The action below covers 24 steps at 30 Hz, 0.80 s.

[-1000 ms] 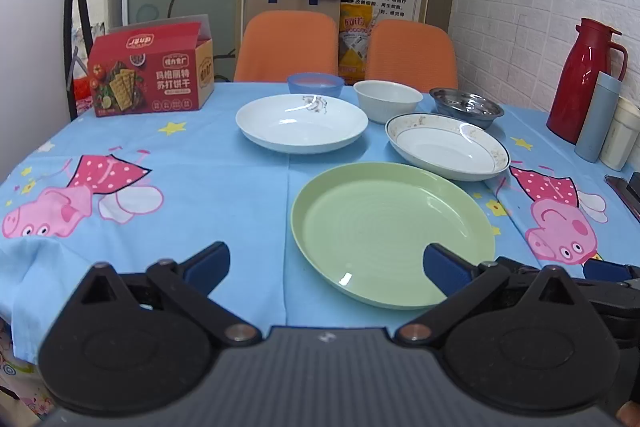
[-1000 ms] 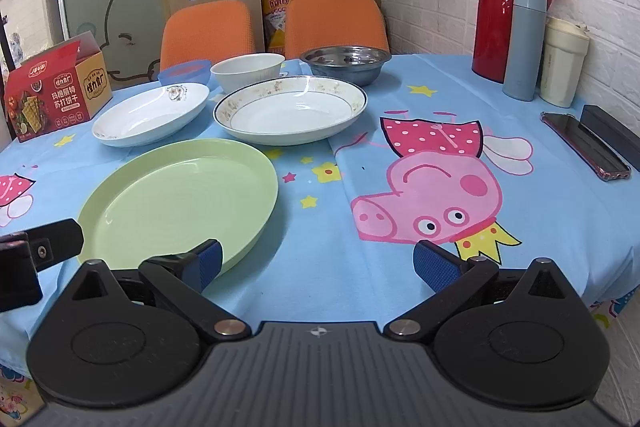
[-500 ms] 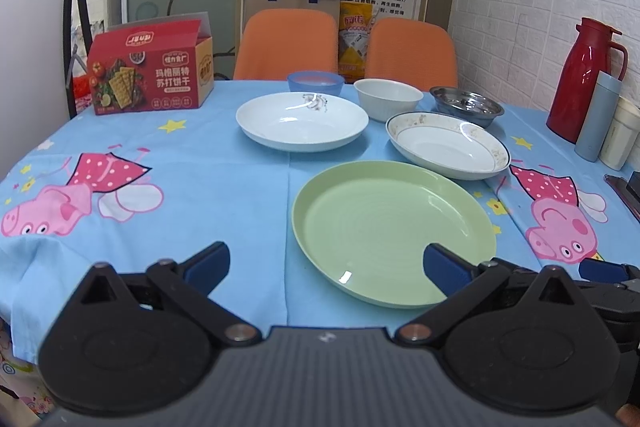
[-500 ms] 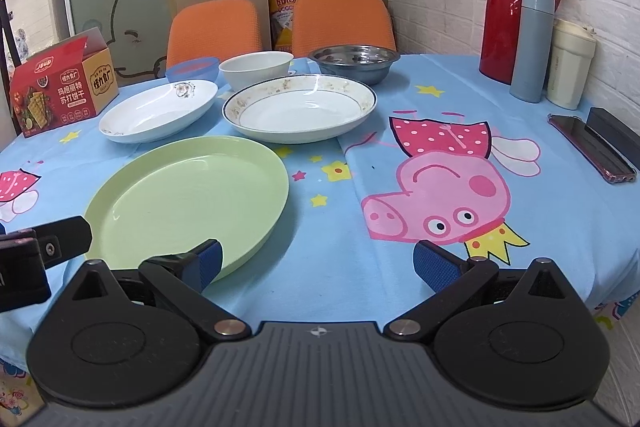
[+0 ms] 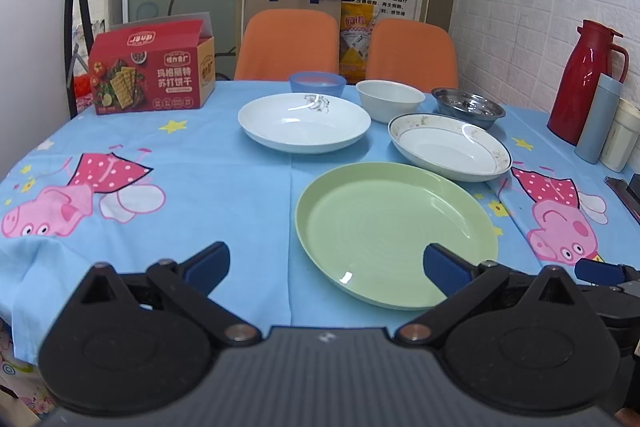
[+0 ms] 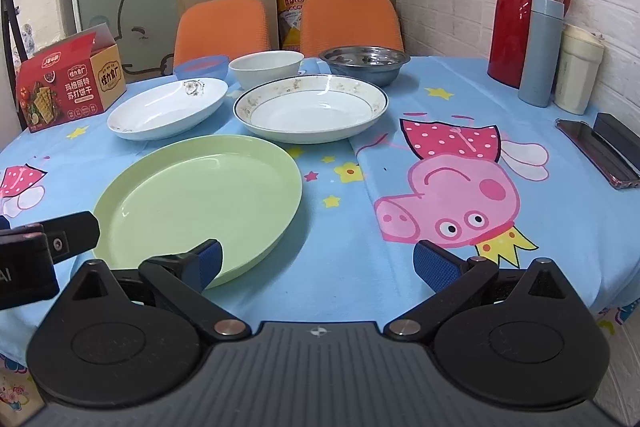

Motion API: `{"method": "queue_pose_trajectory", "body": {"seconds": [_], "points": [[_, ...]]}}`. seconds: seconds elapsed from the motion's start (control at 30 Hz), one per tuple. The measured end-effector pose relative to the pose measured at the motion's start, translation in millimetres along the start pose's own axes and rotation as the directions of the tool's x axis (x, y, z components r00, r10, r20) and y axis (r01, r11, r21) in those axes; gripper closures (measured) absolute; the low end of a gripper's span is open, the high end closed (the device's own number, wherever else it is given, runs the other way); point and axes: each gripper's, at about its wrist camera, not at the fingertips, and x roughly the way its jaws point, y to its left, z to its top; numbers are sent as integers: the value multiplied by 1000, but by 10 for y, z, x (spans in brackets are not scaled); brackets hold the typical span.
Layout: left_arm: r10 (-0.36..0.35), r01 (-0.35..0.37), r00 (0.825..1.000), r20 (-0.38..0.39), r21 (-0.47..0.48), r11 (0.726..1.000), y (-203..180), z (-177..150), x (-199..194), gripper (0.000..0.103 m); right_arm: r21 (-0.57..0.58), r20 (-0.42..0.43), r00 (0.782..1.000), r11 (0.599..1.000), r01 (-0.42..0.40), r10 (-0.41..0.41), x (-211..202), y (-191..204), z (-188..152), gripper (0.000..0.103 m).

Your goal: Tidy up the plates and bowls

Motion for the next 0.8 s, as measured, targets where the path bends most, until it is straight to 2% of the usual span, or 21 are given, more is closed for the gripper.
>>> {"method": "queue_pose_trajectory", "body": {"seconds": [0.8], "points": [[0, 0, 1000, -6, -17, 1000, 65, 23, -8, 0, -19, -4, 1000, 1000, -12, 12, 6, 71, -22, 0]]}}
